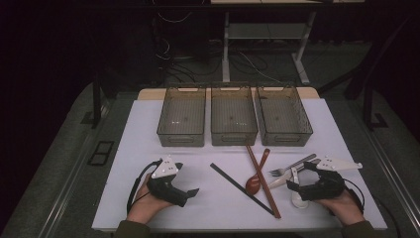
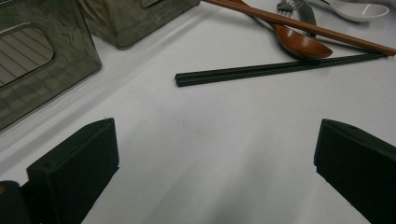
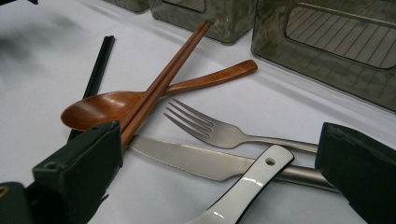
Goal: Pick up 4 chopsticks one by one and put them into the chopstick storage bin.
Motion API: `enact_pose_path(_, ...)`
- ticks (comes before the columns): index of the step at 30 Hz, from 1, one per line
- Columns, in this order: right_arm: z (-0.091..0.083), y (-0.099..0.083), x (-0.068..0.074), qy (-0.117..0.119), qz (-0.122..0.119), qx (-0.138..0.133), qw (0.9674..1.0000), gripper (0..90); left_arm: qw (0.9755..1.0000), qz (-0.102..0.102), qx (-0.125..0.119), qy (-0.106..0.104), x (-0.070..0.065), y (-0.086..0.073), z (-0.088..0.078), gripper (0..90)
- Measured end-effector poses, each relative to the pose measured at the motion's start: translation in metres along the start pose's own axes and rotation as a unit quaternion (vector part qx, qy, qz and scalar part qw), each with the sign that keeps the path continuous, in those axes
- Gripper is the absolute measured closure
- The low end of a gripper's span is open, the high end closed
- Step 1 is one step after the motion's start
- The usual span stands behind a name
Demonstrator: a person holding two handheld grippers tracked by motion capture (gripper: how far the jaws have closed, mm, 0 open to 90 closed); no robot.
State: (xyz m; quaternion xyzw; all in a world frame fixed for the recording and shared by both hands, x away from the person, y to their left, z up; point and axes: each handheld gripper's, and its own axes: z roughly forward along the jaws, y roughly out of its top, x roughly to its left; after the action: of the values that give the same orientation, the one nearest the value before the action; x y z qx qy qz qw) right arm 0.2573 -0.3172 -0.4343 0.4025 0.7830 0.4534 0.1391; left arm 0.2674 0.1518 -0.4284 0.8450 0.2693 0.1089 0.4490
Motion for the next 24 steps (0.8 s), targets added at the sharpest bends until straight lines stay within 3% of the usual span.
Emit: enact_pose_path(24, 0.007, 0.016, 0.007, 0.002, -0.015, 0.015, 0.9998, 0.8, 1.0000, -0.001, 0.006, 0.005, 0.000, -0.001, -0.001, 0.0)
